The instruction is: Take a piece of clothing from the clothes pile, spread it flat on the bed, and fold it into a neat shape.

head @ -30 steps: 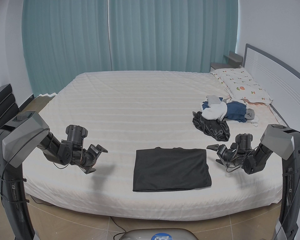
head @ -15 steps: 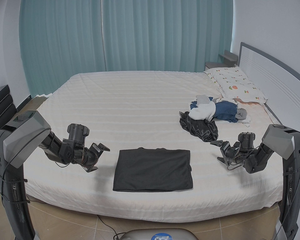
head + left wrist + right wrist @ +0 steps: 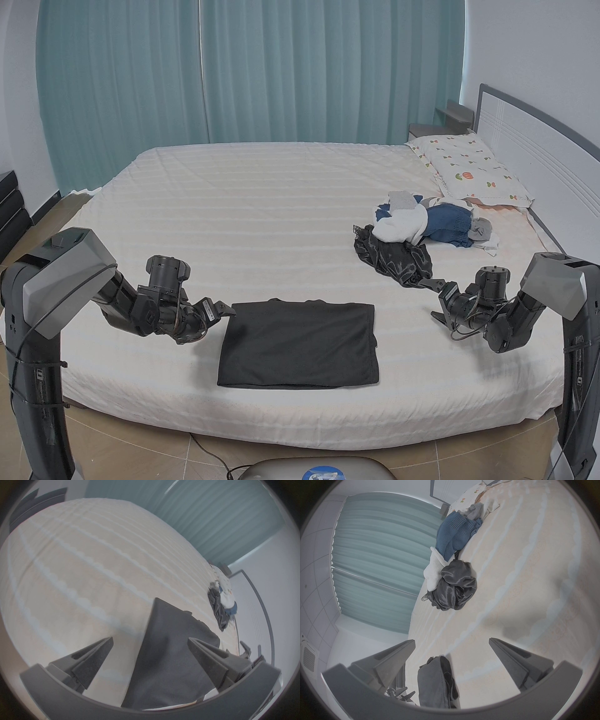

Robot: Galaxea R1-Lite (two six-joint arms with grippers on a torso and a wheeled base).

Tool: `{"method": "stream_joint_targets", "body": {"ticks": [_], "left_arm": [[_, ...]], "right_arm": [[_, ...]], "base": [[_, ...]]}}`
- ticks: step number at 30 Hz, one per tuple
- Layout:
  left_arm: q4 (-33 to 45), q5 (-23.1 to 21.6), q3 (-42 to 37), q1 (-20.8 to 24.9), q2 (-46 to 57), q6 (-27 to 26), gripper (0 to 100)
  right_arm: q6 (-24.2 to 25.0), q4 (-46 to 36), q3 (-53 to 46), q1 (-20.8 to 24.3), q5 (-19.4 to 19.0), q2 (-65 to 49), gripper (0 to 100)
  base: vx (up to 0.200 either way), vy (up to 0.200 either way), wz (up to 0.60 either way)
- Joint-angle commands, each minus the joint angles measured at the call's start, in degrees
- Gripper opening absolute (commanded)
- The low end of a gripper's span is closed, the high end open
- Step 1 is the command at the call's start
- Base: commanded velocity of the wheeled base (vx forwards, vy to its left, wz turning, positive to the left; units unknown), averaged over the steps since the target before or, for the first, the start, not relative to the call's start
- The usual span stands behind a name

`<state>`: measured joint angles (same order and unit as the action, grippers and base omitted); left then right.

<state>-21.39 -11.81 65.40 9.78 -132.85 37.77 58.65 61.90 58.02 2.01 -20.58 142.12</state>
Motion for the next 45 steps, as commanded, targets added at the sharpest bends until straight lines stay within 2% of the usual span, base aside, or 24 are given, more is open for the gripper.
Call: {"method": "stream_joint_targets", "body": {"ticks": [1,4,8,30,31,45], "left_arm": [[-2.1,-2.3,0.7,1.0,-3.4,-1.9,100],[-2.4,-6.0,1.0,1.2,-4.6,-2.0,100],[-1.5,-6.0,3.9,1.1,-6.3,-1.9,100],[-2.4,-7.6,4.2,2.6,-7.4,-1.9,100],[-2.4,-7.5,4.2,2.9,-7.4,-1.9,0],[-2.2,-6.7,4.5,2.2,-7.1,-1.6,0]], "right_arm": [[0.1,1.0,-0.4,0.1,0.0,0.4,100],[0.0,1.3,-0.5,0.2,0.2,0.6,100],[0.0,1.3,-0.5,0.2,0.1,0.6,100],[-0.1,1.4,-0.7,0.6,0.2,0.6,100],[-0.1,1.4,-0.8,0.6,0.2,0.6,100],[-0.2,1.3,-0.8,0.6,0.3,0.6,100]], "base": [[0.0,0.0,0.0],[0.0,0.0,0.0],[0.0,0.0,0.0],[0.0,0.0,0.0],[0.0,0.0,0.0],[0.0,0.0,0.0]]}}
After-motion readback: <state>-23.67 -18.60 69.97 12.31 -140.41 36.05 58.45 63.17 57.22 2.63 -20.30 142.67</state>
